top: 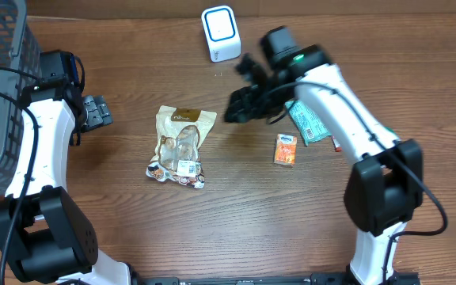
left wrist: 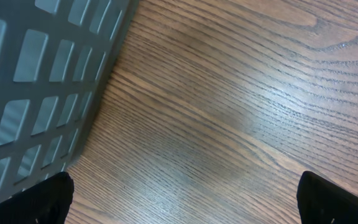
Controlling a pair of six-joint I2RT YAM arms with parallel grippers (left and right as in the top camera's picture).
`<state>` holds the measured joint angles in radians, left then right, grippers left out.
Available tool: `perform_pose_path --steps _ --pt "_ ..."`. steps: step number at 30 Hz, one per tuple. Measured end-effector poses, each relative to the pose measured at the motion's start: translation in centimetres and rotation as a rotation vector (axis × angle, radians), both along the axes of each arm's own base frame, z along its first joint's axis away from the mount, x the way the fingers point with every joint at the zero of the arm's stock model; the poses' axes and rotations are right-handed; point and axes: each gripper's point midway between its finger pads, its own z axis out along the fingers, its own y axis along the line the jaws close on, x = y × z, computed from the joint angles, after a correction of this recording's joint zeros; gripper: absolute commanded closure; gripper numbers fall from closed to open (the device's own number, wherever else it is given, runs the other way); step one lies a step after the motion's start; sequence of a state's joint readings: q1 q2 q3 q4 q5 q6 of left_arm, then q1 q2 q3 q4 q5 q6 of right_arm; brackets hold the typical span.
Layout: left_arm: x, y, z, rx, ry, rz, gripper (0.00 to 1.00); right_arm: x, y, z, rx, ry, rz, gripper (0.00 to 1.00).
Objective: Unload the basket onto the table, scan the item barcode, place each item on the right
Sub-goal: 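Move the right gripper to the clear Pantree bag and grasp it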
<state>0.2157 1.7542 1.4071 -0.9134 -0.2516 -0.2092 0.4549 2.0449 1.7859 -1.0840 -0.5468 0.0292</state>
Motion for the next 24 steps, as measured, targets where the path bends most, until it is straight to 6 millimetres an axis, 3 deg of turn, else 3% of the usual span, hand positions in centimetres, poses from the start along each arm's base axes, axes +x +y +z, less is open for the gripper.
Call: perform_pose_path --steps 4,8,12,16,20,24 --pt "0.0 0.0 0.0 0.000 0.000 0.000 0.00 -1.0 5.0 -0.9 0.012 -0.064 0.028 0.25" --pt "0.0 0.0 0.0 0.000 0.000 0.000 0.00 0.1 8.4 -2.4 -0.028 -0.231 0.011 0.20" --pt "0.0 0.0 0.0 0.000 0.000 0.000 0.00 2.3 9.6 -3.5 -0.109 -0.416 -0.049 0.17" --pt "0.0 0.0 0.0 0.000 0.000 0.000 0.00 4.1 9.5 -3.9 -0.163 -0.543 -0.067 0.13" --pt "0.0 0.0 0.0 0.000 0.000 0.000 0.00 5.4 8.8 -4.5 -0.207 -0.595 -0.075 0.09" --pt "0.0 0.0 0.0 0.000 0.000 0.000 0.00 5.2 8.9 -6.5 -0.218 -0.568 -0.047 0.09"
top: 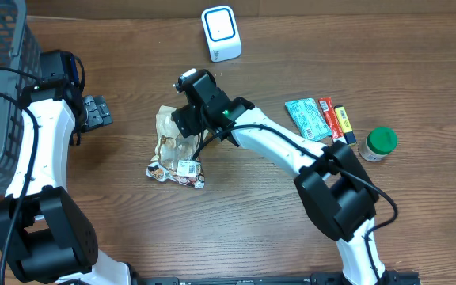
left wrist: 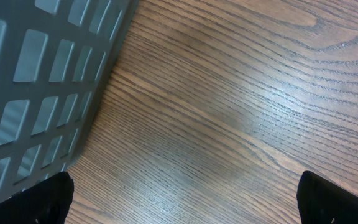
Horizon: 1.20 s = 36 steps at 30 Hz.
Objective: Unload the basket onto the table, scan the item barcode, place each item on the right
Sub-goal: 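Move the right gripper to the clear Pantree bag and grasp it, then lift the Pantree bag with the right gripper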
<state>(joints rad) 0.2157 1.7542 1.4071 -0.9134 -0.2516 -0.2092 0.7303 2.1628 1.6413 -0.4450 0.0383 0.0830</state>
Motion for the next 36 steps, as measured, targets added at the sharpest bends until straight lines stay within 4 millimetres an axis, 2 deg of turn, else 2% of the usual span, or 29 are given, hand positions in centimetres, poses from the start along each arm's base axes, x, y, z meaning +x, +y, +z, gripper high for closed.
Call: perform_pose_path --steps 2,3,7,10,15,19,21,26,28,30,36 --pt "0.0 0.0 0.0 0.000 0.000 0.000 0.00 -0.3 0.1 -1.4 -0.005 0.029 0.015 0.13" --pt "0.0 0.0 0.0 0.000 0.000 0.000 0.00 -0.5 0.2 -2.1 -0.008 0.047 0.023 0.19" --pt "0.0 0.0 0.0 0.000 0.000 0.000 0.01 -1.4 -0.2 -3.6 -0.032 0.096 0.035 0.47" --pt "0.0 0.0 0.0 0.000 0.000 0.000 0.00 -2.5 -1.0 -4.5 -0.071 0.148 0.039 0.53" --pt "0.0 0.0 0.0 0.000 0.000 0.000 0.00 -4.6 -2.7 -4.9 -0.121 0.265 -0.007 0.51" --pt "0.0 0.0 0.0 0.000 0.000 0.000 0.00 -7.0 -5.2 -4.4 -0.161 0.403 -0.114 0.40" --pt "0.0 0.0 0.0 0.000 0.000 0.000 0.00 -8.0 -6.0 -3.6 -0.147 0.466 -0.166 0.38" --pt "0.0 0.0 0.0 0.000 0.000 0.000 0.00 -9.5 -6.2 -0.1 -0.066 0.538 -0.191 0.37" --pt "0.0 0.0 0.0 0.000 0.000 0.000 0.00 -9.5 -5.8 0.8 -0.045 0.524 -0.159 0.33" --pt "0.0 0.0 0.0 0.000 0.000 0.000 0.00 -9.3 -5.4 1.2 -0.037 0.499 -0.107 0.27" --pt "0.0 0.0 0.0 0.000 0.000 0.000 0.00 -9.0 -5.2 1.3 -0.071 0.430 0.030 0.27"
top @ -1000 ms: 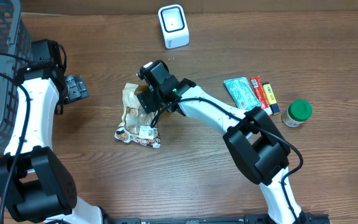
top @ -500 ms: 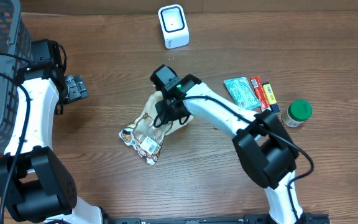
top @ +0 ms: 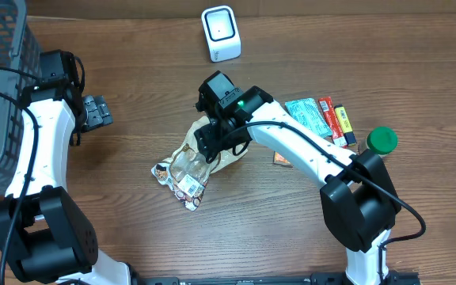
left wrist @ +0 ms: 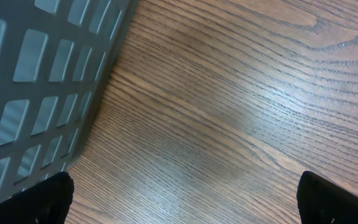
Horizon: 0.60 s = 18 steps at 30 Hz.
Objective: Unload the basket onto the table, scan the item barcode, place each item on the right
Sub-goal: 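Lift the Pantree bag with the right gripper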
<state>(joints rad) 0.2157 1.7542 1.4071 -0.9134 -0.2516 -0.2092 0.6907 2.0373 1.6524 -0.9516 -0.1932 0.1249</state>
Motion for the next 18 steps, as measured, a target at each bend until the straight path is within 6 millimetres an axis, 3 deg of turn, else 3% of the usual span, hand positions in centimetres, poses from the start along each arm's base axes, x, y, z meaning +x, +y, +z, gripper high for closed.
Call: perform_pose_path --steps 6,11,18 --pt "0.0 0.0 0.0 0.000 0.000 0.000 0.00 1.2 -0.4 -1.3 -0.035 -0.094 0.053 0.19" --pt "0.0 0.0 0.0 0.000 0.000 0.000 0.00 0.7 -0.6 -3.4 -0.037 -0.088 0.089 0.13" --pt "0.0 0.0 0.0 0.000 0.000 0.000 0.00 -0.5 -0.5 -6.5 -0.036 -0.010 0.105 0.31"
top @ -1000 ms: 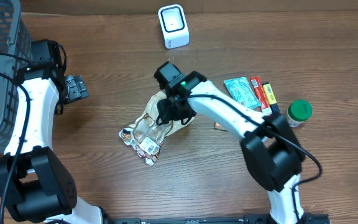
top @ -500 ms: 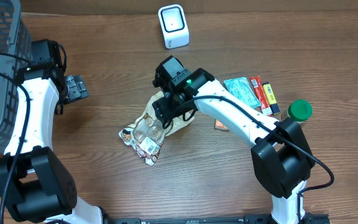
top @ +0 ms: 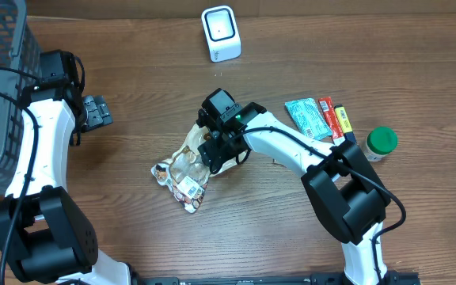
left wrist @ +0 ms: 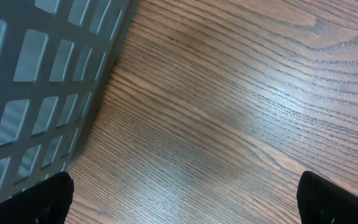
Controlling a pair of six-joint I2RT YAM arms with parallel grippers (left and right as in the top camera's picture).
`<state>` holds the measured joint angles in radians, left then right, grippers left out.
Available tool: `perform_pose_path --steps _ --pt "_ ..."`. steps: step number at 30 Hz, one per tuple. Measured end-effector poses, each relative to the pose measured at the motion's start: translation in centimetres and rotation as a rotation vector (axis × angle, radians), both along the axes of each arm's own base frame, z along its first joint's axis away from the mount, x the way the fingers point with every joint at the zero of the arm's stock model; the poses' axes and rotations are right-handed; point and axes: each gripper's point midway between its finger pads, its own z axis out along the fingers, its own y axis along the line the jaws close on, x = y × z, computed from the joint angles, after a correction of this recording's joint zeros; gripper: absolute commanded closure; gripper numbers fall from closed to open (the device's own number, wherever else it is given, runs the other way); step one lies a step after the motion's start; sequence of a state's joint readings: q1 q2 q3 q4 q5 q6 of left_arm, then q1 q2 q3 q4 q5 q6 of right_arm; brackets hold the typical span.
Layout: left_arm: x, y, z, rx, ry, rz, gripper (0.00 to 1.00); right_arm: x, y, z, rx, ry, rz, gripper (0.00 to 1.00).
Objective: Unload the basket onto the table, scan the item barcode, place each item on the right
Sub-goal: 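Lift the Pantree bag with the right gripper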
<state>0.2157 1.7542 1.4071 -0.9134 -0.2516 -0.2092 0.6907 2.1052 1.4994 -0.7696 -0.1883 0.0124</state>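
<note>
A tan snack bag (top: 182, 168) lies slanted on the table's middle, and a white barcode label (top: 189, 188) shows near its lower end. My right gripper (top: 217, 153) is down on the bag's upper right end and looks shut on it. The white scanner (top: 221, 33) stands at the back edge, well apart from the bag. My left gripper (top: 97, 111) hovers at the left near the basket. In the left wrist view the left gripper (left wrist: 190, 202) is open, with one black fingertip (left wrist: 50, 200) at each side and only bare wood between.
A grey mesh basket fills the left edge, and its wall (left wrist: 36, 81) is close to the left gripper. A green packet (top: 306, 119), red and yellow bars (top: 336, 119) and a green-lidded jar (top: 381, 141) sit at the right. An orange packet (top: 279, 161) peeks from under the right arm.
The right gripper and the bag's upper end have shifted slightly toward the front. The right arm now covers more of the orange packet. The left arm has not moved.
At first the right gripper was in the air right of the bag, which lay flat with its top toward the back. Then it was at the bag's top end. Later the bag's top had swung right in its grip, and it stays so now.
</note>
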Motion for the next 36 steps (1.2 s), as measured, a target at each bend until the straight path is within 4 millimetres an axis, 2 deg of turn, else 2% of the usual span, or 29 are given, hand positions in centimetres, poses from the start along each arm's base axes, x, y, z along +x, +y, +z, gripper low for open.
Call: perform_pose_path --steps 7,13,17,18,20,21,25,30,34,36 --pt "0.0 0.0 0.0 0.000 0.000 0.000 0.00 -0.6 -0.1 -0.1 0.001 0.040 -0.038 0.25" --pt "0.0 0.0 0.0 0.000 0.000 0.000 0.00 -0.7 -0.1 -0.6 0.009 0.043 -0.052 0.29" --pt "0.0 0.0 0.0 0.000 0.000 0.000 0.00 -0.8 -0.1 -0.7 0.022 0.042 -0.055 0.47" --pt "0.0 0.0 0.0 0.000 0.000 0.000 0.00 -0.9 0.0 -0.8 0.024 0.046 -0.055 0.55" --pt "0.0 0.0 0.0 0.000 0.000 0.000 0.00 -1.2 0.1 -0.8 0.034 0.057 -0.048 0.81" --pt "0.0 0.0 0.0 0.000 0.000 0.000 0.00 -1.4 0.3 -0.7 0.048 0.069 -0.045 0.84" --pt "0.0 0.0 0.0 0.000 0.000 0.000 0.00 -1.8 0.5 -0.6 0.067 0.098 -0.045 0.84" --pt "0.0 0.0 0.0 0.000 0.000 0.000 0.00 -2.5 -0.3 0.2 0.073 0.182 -0.062 0.83" --pt "0.0 0.0 0.0 0.000 0.000 0.000 0.00 -1.1 -1.2 2.5 0.138 0.198 -0.104 0.83" --pt "0.0 0.0 0.0 0.000 0.000 0.000 0.00 0.0 -1.8 4.7 0.201 0.179 -0.123 0.83"
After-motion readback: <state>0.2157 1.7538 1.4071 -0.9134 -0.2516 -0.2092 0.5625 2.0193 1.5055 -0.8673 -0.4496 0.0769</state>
